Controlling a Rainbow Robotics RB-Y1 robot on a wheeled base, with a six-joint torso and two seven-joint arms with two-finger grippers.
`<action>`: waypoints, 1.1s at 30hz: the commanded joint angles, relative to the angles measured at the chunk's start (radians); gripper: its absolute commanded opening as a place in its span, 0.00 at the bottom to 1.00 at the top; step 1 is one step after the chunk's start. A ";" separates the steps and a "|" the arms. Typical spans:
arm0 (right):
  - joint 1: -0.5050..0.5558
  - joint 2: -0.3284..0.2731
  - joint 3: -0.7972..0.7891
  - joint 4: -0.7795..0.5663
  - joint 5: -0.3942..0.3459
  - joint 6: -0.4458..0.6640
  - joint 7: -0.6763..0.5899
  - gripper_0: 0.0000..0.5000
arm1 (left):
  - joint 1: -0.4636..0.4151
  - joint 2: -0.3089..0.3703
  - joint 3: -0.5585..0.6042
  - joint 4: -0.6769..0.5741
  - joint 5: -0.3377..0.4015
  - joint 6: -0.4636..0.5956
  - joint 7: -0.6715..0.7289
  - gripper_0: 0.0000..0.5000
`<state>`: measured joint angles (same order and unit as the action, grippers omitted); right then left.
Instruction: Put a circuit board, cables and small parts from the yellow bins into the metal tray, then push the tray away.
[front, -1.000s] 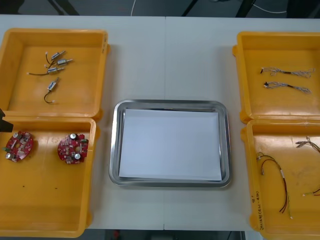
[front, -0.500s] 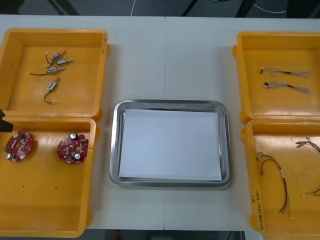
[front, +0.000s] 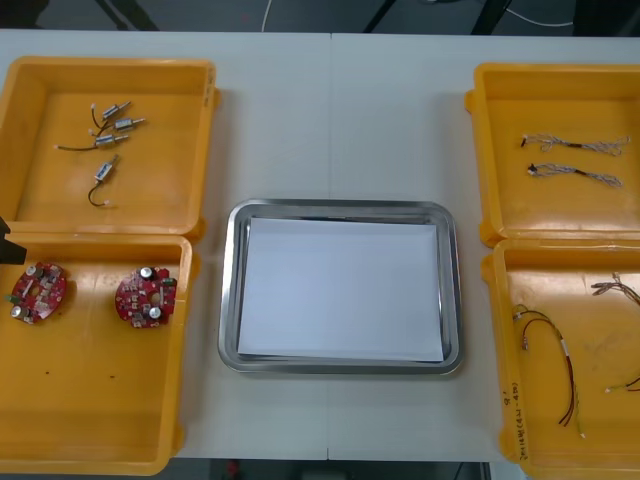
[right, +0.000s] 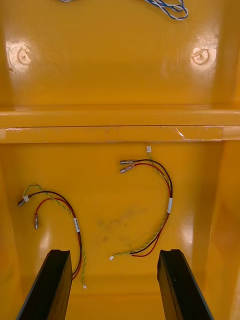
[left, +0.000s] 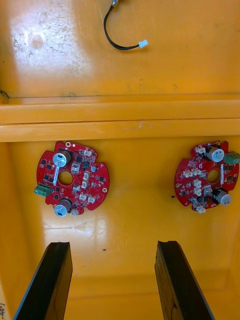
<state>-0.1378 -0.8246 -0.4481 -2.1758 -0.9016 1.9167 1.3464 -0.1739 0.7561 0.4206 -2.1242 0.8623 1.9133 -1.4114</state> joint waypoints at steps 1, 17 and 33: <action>0.004 -0.025 0.006 -0.010 0.000 0.003 -0.021 1.00 | -0.027 0.046 -0.009 -0.008 0.007 0.007 0.086 0.98; 0.012 -0.041 -0.057 -0.035 -0.022 0.003 -0.021 1.00 | 0.011 0.078 -0.036 0.024 0.040 0.007 0.057 0.98; 0.144 -0.042 -0.092 -0.048 -0.039 -0.044 0.013 1.00 | 0.065 0.147 -0.037 0.132 0.066 0.000 -0.043 0.98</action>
<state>-0.0541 -0.8296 -0.4868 -2.1870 -0.9261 1.9009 1.3465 -0.1291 0.8503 0.3882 -1.9911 0.9217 1.9134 -1.4118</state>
